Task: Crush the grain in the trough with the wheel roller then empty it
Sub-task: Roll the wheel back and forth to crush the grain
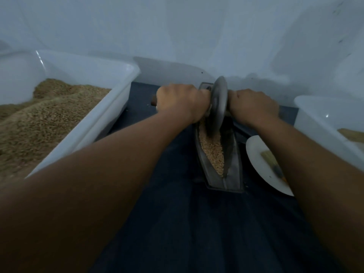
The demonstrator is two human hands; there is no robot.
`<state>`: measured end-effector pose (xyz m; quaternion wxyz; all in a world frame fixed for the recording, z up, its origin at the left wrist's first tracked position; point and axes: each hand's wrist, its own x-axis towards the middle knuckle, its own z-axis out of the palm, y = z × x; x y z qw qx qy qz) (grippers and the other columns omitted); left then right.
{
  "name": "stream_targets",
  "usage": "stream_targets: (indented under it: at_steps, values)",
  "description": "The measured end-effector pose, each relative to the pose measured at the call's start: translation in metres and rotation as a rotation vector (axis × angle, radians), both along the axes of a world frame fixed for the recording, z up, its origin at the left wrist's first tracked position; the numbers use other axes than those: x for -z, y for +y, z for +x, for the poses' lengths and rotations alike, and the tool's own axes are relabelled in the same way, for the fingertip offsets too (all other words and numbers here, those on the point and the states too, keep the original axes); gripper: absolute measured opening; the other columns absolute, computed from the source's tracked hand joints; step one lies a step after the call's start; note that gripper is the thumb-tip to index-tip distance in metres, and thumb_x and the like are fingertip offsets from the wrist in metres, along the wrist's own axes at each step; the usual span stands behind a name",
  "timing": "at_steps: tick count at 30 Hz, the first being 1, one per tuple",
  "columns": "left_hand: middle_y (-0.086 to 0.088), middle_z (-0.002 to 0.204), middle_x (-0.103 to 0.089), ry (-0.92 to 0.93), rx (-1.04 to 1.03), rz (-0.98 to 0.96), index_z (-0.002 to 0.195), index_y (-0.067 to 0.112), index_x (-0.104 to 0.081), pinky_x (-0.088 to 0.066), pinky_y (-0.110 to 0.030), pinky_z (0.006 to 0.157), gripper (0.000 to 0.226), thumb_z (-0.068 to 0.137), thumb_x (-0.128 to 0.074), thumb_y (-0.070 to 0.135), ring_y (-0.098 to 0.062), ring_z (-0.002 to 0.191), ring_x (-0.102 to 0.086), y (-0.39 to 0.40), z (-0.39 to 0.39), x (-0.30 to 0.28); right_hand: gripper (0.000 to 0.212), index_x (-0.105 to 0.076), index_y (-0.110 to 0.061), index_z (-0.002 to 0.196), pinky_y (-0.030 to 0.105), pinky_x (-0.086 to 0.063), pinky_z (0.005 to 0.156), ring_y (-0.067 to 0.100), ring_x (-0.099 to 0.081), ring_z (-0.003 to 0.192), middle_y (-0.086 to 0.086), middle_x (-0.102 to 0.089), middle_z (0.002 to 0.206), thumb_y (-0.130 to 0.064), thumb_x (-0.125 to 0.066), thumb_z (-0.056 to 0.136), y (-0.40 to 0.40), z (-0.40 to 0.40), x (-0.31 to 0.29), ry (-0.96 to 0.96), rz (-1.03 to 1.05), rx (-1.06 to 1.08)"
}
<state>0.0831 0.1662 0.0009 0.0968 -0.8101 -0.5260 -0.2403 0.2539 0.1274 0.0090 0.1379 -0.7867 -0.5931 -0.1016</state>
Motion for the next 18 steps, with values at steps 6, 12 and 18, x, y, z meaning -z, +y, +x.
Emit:
stream_targets:
  at_steps: [6,12,18]
  values:
    - [-0.004,0.057,-0.028,0.006,-0.057,-0.002,0.061,0.022,-0.031,-0.016,-0.031,0.047,0.047,0.099,-0.017,0.045,-0.022,0.052,-0.028,-0.033,-0.012,0.004,0.048,-0.058,-0.02,0.077,0.031,-0.027,0.055,0.024,-0.042,0.064,0.001,-0.047,0.071,-0.047,-0.023,0.097,-0.035,-0.015,0.01,-0.06,0.212,-0.022]
    - [-0.003,0.056,-0.048,0.094,-0.014,0.124,0.065,0.02,-0.045,-0.027,-0.029,0.048,0.05,0.1,-0.018,0.045,-0.022,0.048,-0.044,-0.059,-0.024,0.006,0.046,-0.049,-0.022,0.075,0.034,-0.028,0.063,0.025,-0.043,0.063,0.001,-0.047,0.07,-0.044,-0.019,0.102,-0.074,-0.021,0.018,-0.109,0.23,-0.074]
    - [-0.003,0.057,-0.048,0.088,-0.006,0.119,0.07,0.019,-0.043,-0.043,-0.034,0.053,0.047,0.1,-0.017,0.044,-0.025,0.047,-0.045,-0.077,-0.035,0.01,0.044,-0.044,-0.026,0.067,0.028,-0.014,0.056,0.016,-0.027,0.048,-0.009,-0.037,0.056,-0.042,-0.018,0.098,-0.099,-0.033,0.013,-0.186,0.319,-0.067]
